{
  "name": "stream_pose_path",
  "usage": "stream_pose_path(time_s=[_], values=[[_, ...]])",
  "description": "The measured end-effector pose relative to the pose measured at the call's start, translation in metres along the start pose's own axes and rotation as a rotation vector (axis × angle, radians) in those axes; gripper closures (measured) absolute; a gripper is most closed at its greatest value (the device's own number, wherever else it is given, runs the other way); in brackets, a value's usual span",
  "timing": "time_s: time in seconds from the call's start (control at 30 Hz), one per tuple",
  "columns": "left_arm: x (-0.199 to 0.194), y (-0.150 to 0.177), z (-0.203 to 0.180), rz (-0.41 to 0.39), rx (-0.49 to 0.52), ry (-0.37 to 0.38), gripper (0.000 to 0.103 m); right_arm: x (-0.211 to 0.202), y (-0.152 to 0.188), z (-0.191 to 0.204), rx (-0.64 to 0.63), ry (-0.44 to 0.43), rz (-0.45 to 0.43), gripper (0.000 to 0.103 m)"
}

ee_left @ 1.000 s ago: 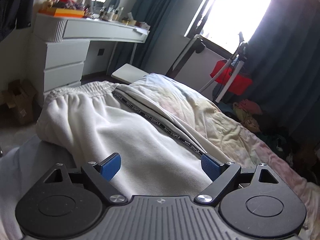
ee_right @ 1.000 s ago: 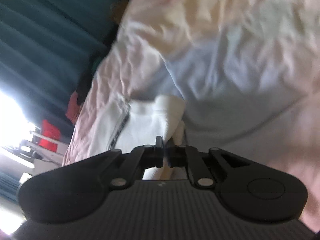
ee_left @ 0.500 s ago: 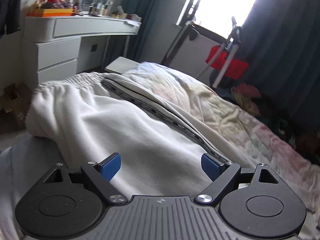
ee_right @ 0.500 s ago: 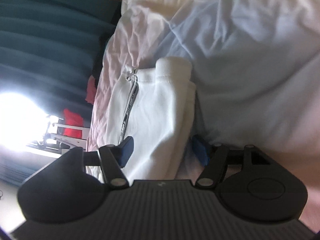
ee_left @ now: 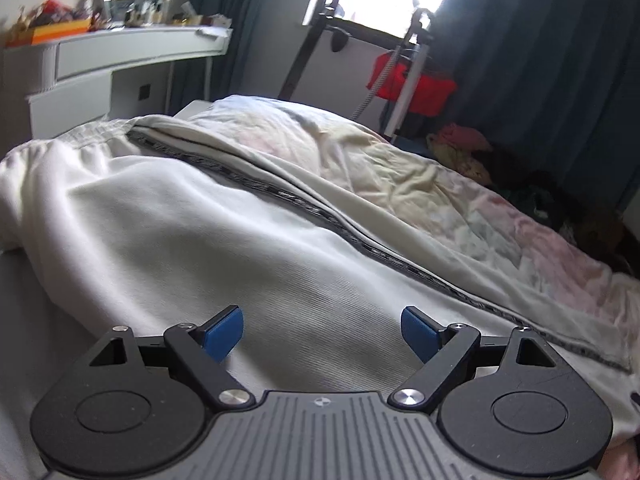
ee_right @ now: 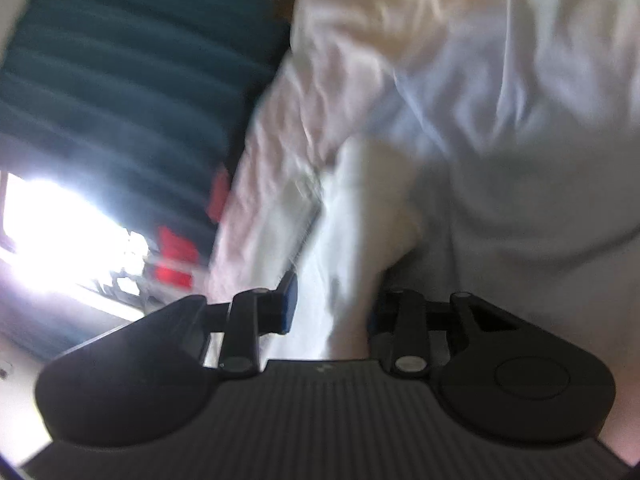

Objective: Fold clothes

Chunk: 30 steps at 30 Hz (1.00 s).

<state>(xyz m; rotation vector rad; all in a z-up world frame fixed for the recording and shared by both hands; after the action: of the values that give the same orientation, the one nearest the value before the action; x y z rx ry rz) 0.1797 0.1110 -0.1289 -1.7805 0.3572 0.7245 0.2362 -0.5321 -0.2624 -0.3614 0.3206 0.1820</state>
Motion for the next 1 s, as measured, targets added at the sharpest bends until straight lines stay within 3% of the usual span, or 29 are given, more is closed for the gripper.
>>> stream_pose_path(time_s=[0.1, 0.17, 0.2, 0.23, 0.27, 0.37, 0.5, 0.63, 0.77, 0.9, 1.0], values=[[-0.003, 0.012, -0.025, -0.031, 0.07, 0.037, 0.015, 0.015, 0.002, 0.007, -0.095, 0.048, 0.031, 0.067], [-0.008, 0.022, -0.049, -0.07, 0.178, 0.064, 0.015, 0.021, -0.002, 0.011, -0.112, 0.099, 0.02, 0.069], [-0.009, 0.026, -0.061, -0.09, 0.227, 0.074, 0.014, 0.023, -0.003, 0.01, -0.104, 0.128, 0.021, 0.073], [-0.007, 0.03, -0.069, -0.1, 0.25, 0.079, 0.014, 0.024, -0.005, 0.011, -0.095, 0.146, 0.022, 0.086], [-0.005, 0.033, -0.076, -0.109, 0.272, 0.084, 0.012, 0.022, -0.008, 0.015, -0.098, 0.143, 0.008, 0.089], [0.013, 0.046, -0.085, -0.076, 0.329, 0.043, 0.012, 0.015, -0.014, 0.029, -0.143, 0.148, -0.032, 0.092], [0.036, 0.075, -0.085, 0.039, 0.405, 0.009, 0.011, 0.017, -0.024, 0.057, -0.252, 0.151, -0.08, 0.092], [0.034, 0.07, -0.08, 0.052, 0.38, 0.03, 0.009, 0.023, -0.023, 0.102, -0.375, 0.167, -0.098, 0.092], [0.026, 0.059, -0.073, 0.058, 0.349, 0.056, 0.009, 0.026, -0.008, 0.169, -0.631, 0.195, -0.106, 0.092], [0.018, 0.048, -0.067, 0.065, 0.318, 0.081, 0.009, 0.023, 0.033, 0.238, -0.847, 0.144, -0.123, 0.092], [0.012, 0.04, -0.062, 0.069, 0.295, 0.101, 0.009, 0.018, 0.086, 0.279, -1.017, 0.075, -0.132, 0.092]])
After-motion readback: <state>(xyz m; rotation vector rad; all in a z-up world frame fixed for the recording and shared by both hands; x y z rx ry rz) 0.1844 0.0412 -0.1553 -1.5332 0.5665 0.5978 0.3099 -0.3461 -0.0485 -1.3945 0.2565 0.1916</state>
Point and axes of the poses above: each gripper's, at about its wrist camera, not at the fingertips, and x roughly the way its jaws point, z to its left, y to its underside, the point moved 10 cm from there along x, roughly the way its jaws point, and after that the axes turned 6 degrees about -y, right-handed, at the moved point
